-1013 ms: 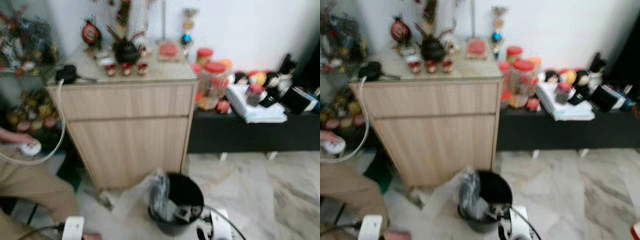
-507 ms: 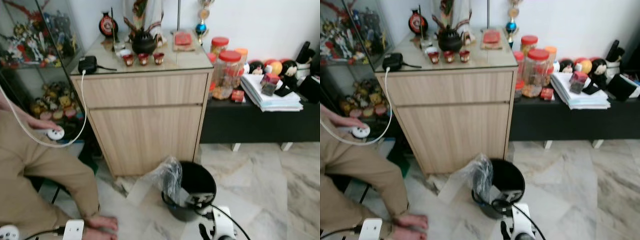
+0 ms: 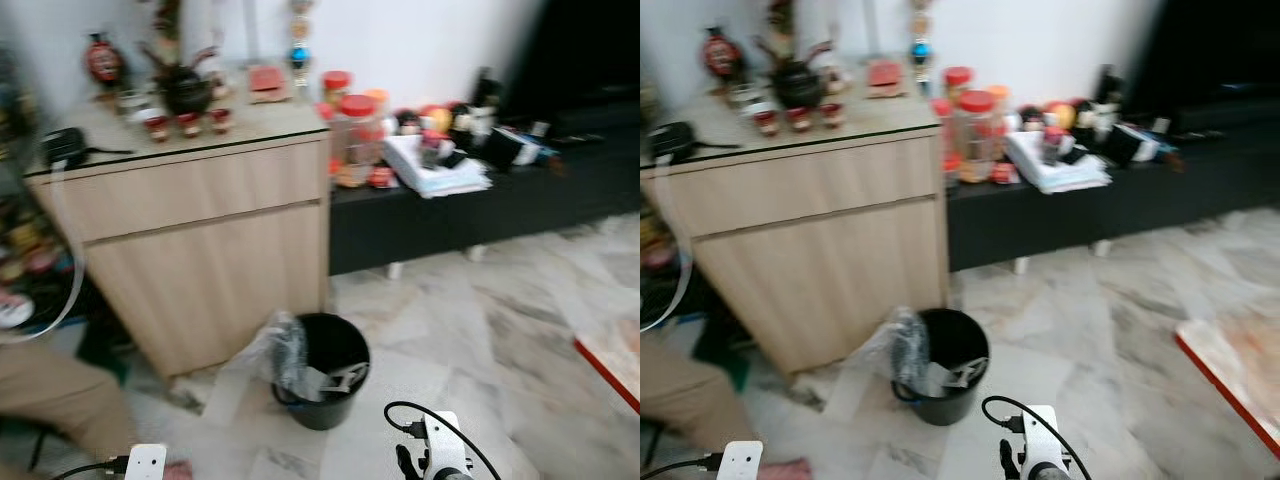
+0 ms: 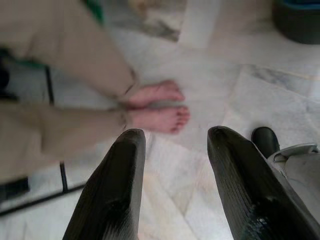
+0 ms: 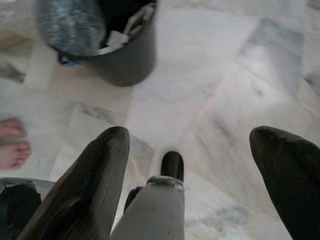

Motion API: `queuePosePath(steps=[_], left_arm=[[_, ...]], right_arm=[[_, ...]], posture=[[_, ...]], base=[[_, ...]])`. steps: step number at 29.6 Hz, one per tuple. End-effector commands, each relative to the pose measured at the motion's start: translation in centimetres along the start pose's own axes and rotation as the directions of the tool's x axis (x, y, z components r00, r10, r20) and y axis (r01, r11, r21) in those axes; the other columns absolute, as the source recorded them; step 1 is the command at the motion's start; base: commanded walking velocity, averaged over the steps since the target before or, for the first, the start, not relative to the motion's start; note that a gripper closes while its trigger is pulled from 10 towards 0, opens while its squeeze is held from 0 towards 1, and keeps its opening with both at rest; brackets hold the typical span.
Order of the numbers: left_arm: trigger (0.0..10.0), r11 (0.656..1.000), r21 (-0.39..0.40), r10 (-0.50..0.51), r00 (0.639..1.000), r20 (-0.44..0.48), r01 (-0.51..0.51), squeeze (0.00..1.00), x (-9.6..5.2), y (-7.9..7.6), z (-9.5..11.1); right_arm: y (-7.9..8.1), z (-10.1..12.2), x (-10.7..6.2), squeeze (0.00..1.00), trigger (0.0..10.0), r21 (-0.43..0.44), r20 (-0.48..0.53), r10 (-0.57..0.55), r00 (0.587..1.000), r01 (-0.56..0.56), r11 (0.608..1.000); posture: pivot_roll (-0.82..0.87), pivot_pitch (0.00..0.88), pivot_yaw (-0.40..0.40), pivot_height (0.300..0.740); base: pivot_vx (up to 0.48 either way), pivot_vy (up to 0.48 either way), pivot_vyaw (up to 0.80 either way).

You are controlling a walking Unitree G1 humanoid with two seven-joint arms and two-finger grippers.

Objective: Picking trash to rubbish bin

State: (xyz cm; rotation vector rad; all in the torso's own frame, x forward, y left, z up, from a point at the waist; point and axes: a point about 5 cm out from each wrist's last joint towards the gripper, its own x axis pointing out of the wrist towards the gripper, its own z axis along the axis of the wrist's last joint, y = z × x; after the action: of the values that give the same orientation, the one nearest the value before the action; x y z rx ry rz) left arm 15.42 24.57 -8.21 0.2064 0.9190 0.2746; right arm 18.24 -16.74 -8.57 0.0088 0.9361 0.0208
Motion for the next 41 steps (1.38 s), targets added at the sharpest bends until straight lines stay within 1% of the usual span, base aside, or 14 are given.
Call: queuePosePath(steps=[1,14,16,19,41], left_arm=[[10.0,1.0,-0.004,0.012,1.0,0.009,-0.012,0.0,0.03,0.14,0.18],[10.0,1.0,0.007,0.018,1.0,0.004,-0.018,0.0,0.05,0.26,0.15],[10.0,0.999,0.031,0.017,1.0,0.001,-0.017,0.0,0.04,0.19,0.1],[10.0,0.999,0.038,0.014,1.0,0.001,-0.014,0.0,0.04,0.14,0.09],[10.0,0.998,0.056,0.006,1.0,-0.001,-0.006,0.0,0.05,0.25,0.04]], right_arm=[[0.13,-0.02,0.02,0.0,10.0,0.002,-0.005,-0.001,1.0,0.001,1.0],[0.4,0.2,0.09,0.0,10.0,-0.008,-0.004,0.005,1.0,-0.005,1.0],[0.38,0.23,0.1,0.0,10.0,-0.014,-0.006,0.004,1.0,-0.004,1.0],[0.39,0.24,0.11,0.0,10.0,-0.016,-0.006,0.003,1.0,-0.003,1.0],[0.23,-0.04,0.05,0.0,10.0,-0.013,-0.013,-0.007,1.0,0.007,1.0]], posture=[[0.02,0.004,0.016,0.74],[0.03,0.015,0.016,0.74],[0.03,0.022,0.018,0.74],[0.03,0.02,0.019,0.74],[0.01,0.0,0.031,0.74]], base=[[0.0,0.0,-0.8],[0.0,0.0,-0.8],[0.0,0.0,-0.8],[0.0,0.0,-0.8],[0.0,-0.262,-0.8]])
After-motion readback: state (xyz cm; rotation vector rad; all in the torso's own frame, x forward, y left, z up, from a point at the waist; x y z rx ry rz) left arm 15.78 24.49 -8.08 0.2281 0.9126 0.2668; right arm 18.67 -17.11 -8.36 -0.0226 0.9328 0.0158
